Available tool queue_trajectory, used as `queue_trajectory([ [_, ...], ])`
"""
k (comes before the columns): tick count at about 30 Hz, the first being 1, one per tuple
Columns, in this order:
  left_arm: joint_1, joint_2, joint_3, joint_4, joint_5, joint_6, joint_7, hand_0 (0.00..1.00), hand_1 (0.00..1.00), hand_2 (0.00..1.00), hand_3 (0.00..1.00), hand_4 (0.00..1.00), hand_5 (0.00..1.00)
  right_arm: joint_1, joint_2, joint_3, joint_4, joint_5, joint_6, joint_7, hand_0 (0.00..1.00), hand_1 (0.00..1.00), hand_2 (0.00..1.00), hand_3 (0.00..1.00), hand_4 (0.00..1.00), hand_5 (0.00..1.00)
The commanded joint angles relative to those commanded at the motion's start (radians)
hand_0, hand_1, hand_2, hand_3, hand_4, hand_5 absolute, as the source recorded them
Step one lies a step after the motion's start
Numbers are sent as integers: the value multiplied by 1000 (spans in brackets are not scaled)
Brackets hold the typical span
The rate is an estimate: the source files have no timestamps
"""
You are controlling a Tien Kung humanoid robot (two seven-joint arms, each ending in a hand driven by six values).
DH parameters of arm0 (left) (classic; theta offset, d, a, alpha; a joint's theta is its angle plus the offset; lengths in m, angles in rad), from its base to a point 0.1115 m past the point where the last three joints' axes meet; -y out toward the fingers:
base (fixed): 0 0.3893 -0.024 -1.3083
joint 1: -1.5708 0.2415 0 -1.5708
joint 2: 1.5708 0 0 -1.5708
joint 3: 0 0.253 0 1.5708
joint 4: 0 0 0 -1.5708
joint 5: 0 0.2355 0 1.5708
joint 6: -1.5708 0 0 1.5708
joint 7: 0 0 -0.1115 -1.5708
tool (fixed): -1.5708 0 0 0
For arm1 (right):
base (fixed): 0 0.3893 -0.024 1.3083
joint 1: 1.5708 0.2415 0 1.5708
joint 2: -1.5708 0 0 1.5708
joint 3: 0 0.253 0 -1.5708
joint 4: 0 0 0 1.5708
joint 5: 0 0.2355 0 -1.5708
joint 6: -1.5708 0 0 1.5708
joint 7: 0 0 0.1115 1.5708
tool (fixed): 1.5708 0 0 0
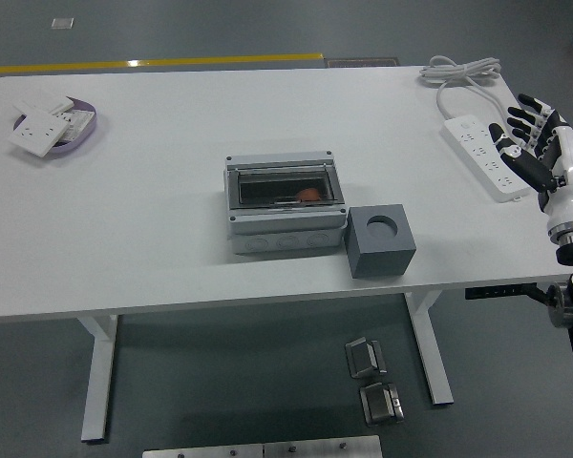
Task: Pick up the cylinder from the cube,place it in the box,flap close box
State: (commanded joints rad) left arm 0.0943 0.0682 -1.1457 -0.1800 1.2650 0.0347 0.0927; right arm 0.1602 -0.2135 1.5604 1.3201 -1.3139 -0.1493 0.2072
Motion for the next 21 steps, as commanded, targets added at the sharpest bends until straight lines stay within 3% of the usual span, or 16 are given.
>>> queue_trajectory([
  [14,-6,1,-1,0,2,0,-2,595,619,575,611,674,294,3,-1,3,5,-9,-31,-3,902,834,840,838,813,251],
  [15,-7,0,-1,0,1,0,-2,596,619,575,611,674,294,3,-1,4,4,-8,-31,-4,914,900,951,907,823,254],
  [20,-8,-2,-2,0,2,-1,-1,596,619,575,611,674,294,3,0,7,0,1,-24,-5,914,900,951,907,823,254],
  [21,-9,-2,-3,0,3,-1,0,596,619,574,611,675,295,3,1,8,-2,2,-23,-5,989,978,985,996,998,537],
])
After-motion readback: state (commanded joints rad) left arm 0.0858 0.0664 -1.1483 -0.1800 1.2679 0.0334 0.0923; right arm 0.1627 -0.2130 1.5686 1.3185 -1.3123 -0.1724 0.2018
